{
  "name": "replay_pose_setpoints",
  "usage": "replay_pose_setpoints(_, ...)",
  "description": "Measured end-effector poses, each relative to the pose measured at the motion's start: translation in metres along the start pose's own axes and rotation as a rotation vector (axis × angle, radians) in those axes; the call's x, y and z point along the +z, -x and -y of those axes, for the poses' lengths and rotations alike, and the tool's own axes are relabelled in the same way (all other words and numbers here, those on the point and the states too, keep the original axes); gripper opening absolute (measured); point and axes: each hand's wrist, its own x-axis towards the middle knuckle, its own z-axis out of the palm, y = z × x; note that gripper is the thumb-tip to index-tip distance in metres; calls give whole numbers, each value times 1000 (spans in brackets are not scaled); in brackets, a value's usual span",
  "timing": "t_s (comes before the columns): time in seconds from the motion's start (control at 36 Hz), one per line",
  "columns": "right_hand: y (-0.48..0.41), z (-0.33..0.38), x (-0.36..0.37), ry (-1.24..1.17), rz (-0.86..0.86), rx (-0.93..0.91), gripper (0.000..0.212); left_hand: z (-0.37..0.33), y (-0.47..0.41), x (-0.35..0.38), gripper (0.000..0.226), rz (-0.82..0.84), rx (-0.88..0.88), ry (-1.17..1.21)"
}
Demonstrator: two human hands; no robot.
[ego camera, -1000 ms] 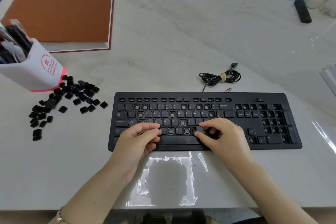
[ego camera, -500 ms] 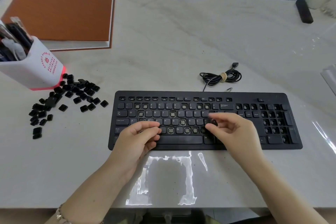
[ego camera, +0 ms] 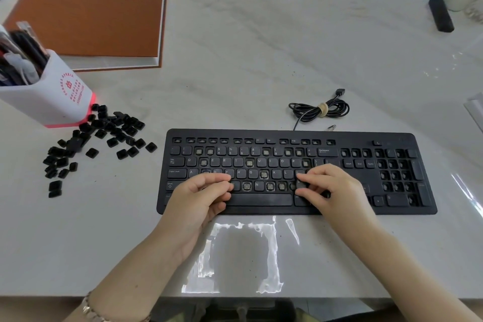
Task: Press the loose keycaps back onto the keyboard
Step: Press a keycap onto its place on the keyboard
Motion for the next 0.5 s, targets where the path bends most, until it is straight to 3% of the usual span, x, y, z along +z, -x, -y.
replay_pose_setpoints(0.39, -2, -7, 4, -97, 36, -1, 26, 0, 0, 0, 14, 0, -1, -3)
replay_pose_setpoints(0.5, 0, -8, 8, -32, -8, -51, 16, 0, 0, 1, 14, 1, -5, -2)
